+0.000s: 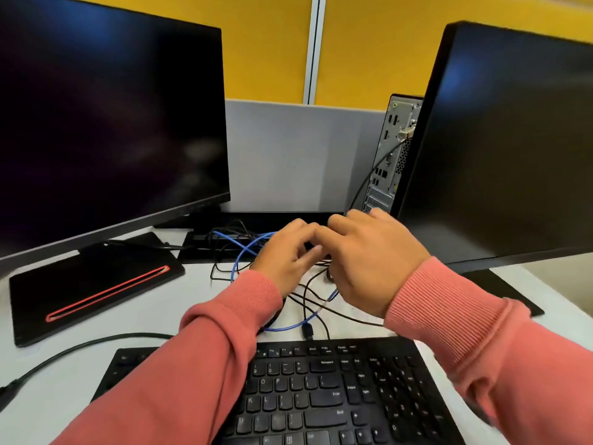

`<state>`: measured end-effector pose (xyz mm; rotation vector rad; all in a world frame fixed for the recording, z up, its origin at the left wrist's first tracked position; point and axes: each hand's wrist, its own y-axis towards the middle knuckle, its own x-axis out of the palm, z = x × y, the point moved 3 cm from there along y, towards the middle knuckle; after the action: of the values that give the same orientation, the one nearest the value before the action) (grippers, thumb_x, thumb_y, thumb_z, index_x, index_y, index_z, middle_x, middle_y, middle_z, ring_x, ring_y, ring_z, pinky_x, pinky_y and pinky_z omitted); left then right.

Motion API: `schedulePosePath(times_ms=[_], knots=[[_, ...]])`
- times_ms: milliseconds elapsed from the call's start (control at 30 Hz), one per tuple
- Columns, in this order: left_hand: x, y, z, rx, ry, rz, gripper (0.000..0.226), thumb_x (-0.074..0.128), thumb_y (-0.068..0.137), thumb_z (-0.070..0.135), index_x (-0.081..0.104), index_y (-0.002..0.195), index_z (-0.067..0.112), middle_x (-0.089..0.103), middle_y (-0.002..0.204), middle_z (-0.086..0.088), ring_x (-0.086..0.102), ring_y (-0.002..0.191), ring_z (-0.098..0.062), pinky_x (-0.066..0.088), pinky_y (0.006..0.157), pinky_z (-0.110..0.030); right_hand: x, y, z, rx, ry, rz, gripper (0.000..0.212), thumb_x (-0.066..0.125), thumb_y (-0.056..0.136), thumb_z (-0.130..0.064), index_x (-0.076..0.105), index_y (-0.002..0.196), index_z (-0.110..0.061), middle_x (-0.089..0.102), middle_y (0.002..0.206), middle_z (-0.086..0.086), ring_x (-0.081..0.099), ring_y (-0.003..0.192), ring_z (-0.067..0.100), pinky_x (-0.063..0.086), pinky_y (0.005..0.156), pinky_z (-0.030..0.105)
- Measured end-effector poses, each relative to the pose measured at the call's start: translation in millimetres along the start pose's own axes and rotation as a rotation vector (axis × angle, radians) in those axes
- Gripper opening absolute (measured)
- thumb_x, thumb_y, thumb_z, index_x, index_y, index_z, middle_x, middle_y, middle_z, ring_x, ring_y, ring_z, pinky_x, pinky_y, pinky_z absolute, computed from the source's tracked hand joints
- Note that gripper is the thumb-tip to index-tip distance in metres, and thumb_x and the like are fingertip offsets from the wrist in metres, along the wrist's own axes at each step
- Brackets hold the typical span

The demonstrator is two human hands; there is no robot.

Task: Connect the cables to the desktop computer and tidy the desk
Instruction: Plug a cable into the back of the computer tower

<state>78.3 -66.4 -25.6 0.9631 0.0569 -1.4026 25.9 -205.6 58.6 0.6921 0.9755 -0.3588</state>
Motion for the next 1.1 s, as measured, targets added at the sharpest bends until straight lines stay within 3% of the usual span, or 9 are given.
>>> schedulePosePath(times_ms=[67, 167, 267, 367, 500, 633, 733, 933, 1100], knots=[[-1, 1, -3, 0.036, 0.012, 0.064, 0.011, 0.054, 0.095, 0.034, 0.063, 0.091, 0.031, 0.054, 0.086, 0.010, 0.054, 0.073, -0.010, 0.047, 0.070, -0.032, -2, -8, 14, -0.025, -0.200, -0.037, 0.033, 0.041, 0.082, -0.035, 0.068, 0.091, -0.018, 0.061, 0.069, 0.000, 0.056, 0.072, 0.026, 0.041, 0.087, 0.050], [-1, -1, -16, 0.016, 0.113, 0.130, 0.013, 0.056, 0.100, 0.023, 0.066, 0.090, 0.023, 0.057, 0.085, 0.010, 0.056, 0.077, -0.011, 0.051, 0.076, -0.043, 3, -27, 33, -0.077, -0.356, -0.063, 0.022, 0.060, 0.077, -0.032, 0.073, 0.073, -0.014, 0.060, 0.066, 0.004, 0.059, 0.075, 0.030, 0.023, 0.112, 0.062], [10, -7, -12, 0.067, 0.202, -0.032, 0.033, 0.059, 0.093, 0.006, 0.064, 0.113, 0.032, 0.058, 0.105, 0.012, 0.057, 0.083, -0.009, 0.053, 0.084, -0.039, 12, -37, 40, -0.147, -0.374, -0.025, 0.016, 0.062, 0.076, -0.024, 0.075, 0.077, -0.014, 0.059, 0.076, 0.005, 0.061, 0.083, 0.030, 0.016, 0.119, 0.063], [27, -9, -3, 0.122, 0.231, -0.263, 0.064, 0.050, 0.085, -0.006, 0.057, 0.128, 0.041, 0.046, 0.121, 0.018, 0.055, 0.094, -0.010, 0.052, 0.085, -0.035, 15, -42, 46, -0.189, -0.357, 0.003, 0.016, 0.058, 0.077, -0.025, 0.072, 0.079, -0.017, 0.054, 0.079, 0.002, 0.058, 0.086, 0.029, 0.017, 0.120, 0.060], [29, -10, -9, 0.200, 0.324, -0.361, 0.037, 0.066, 0.085, 0.006, 0.071, 0.109, 0.034, 0.046, 0.132, 0.012, 0.055, 0.110, -0.012, 0.050, 0.093, -0.038, 13, -63, 51, -0.171, -0.361, 0.064, 0.017, 0.052, 0.077, -0.029, 0.063, 0.075, -0.017, 0.048, 0.078, 0.000, 0.057, 0.083, 0.029, 0.010, 0.123, 0.055], [21, -7, -16, 0.116, 0.123, -0.214, 0.004, 0.077, 0.087, 0.024, 0.076, 0.090, 0.027, 0.061, 0.121, 0.011, 0.060, 0.108, -0.009, 0.048, 0.094, -0.033, 11, -89, 54, -0.112, -0.398, 0.178, 0.016, 0.050, 0.080, -0.026, 0.060, 0.072, -0.015, 0.047, 0.075, 0.001, 0.059, 0.078, 0.030, 0.008, 0.123, 0.051], [18, 1, -10, 0.072, 0.062, -0.091, 0.009, 0.070, 0.094, 0.017, 0.077, 0.091, 0.020, 0.067, 0.110, 0.006, 0.062, 0.100, -0.012, 0.047, 0.086, -0.030, 8, -97, 54, -0.085, -0.425, 0.191, 0.019, 0.048, 0.083, -0.024, 0.060, 0.071, -0.015, 0.049, 0.075, 0.001, 0.059, 0.077, 0.030, 0.012, 0.123, 0.051], [16, 5, 15, 0.066, 0.035, -0.092, 0.019, 0.058, 0.099, 0.020, 0.072, 0.086, 0.021, 0.061, 0.090, 0.005, 0.057, 0.085, -0.012, 0.041, 0.073, -0.028, 5, -90, 49, -0.036, -0.476, 0.117, 0.021, 0.046, 0.080, -0.024, 0.059, 0.065, -0.016, 0.042, 0.070, 0.000, 0.054, 0.074, 0.028, 0.015, 0.119, 0.052], [0, 2, 28, 0.015, -0.047, -0.065, 0.015, 0.066, 0.087, 0.003, 0.071, 0.085, 0.017, 0.063, 0.084, 0.000, 0.055, 0.074, -0.015, 0.046, 0.069, -0.032, 0, -75, 40, 0.056, -0.473, -0.120, 0.029, 0.049, 0.081, -0.024, 0.058, 0.055, -0.013, 0.047, 0.056, 0.004, 0.045, 0.057, 0.028, 0.035, 0.091, 0.048]])
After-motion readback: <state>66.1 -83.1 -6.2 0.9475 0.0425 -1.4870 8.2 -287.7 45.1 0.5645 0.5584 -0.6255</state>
